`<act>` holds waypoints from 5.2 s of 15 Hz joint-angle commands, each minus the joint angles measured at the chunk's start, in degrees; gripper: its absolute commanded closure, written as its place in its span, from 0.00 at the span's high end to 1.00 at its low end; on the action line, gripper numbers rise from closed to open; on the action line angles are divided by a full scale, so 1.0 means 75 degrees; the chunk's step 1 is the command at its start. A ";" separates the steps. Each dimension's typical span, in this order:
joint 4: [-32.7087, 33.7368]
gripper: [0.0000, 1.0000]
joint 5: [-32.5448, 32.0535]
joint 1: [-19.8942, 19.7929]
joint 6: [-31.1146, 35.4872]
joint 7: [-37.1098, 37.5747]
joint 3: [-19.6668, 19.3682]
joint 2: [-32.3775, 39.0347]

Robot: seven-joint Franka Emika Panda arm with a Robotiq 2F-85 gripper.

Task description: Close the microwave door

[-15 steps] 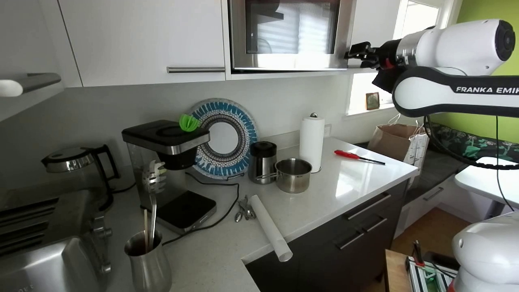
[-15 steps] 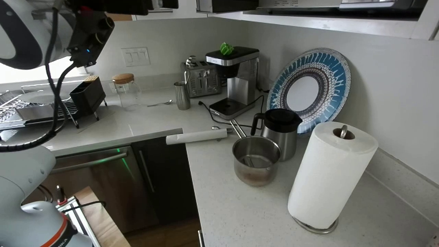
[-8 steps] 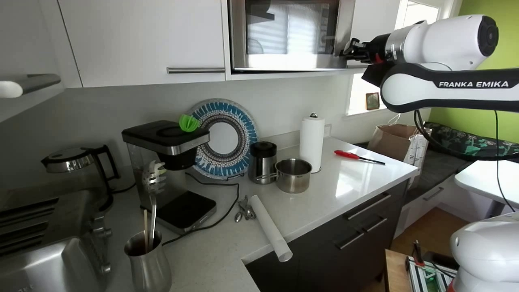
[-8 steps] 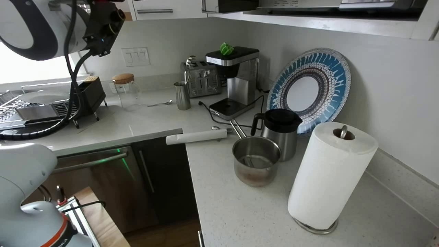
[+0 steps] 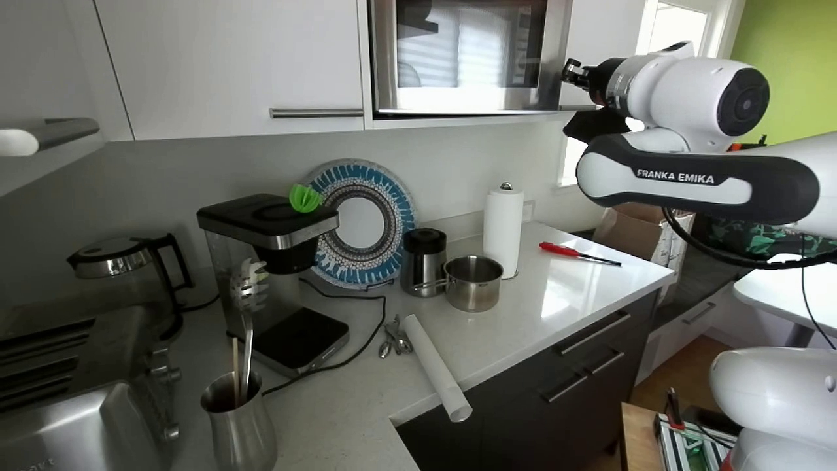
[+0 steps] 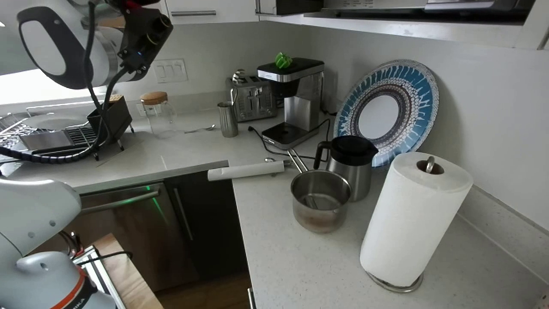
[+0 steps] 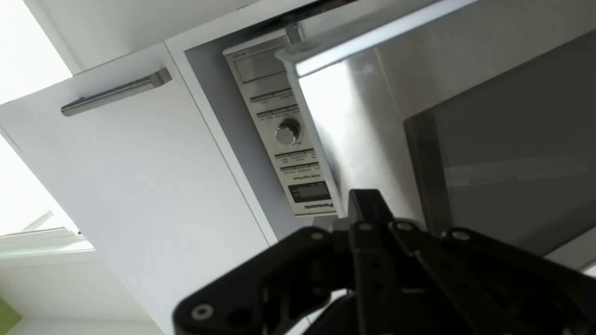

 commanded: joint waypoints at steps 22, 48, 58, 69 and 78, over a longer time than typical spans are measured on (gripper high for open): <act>0.1927 0.00 -0.0126 0.0173 -0.1011 -0.0437 -0.0303 0.2929; 0.5385 0.00 -0.0765 -0.2978 -0.2789 0.0545 0.1984 0.5642; 0.5271 0.00 -0.1761 -0.4240 -0.2474 0.1508 0.2986 0.5400; 0.3221 0.00 -0.1593 -0.1536 -0.1094 0.0485 0.0445 0.4464; 0.3322 0.00 -0.1508 -0.0167 -0.1654 0.0122 -0.0325 0.4629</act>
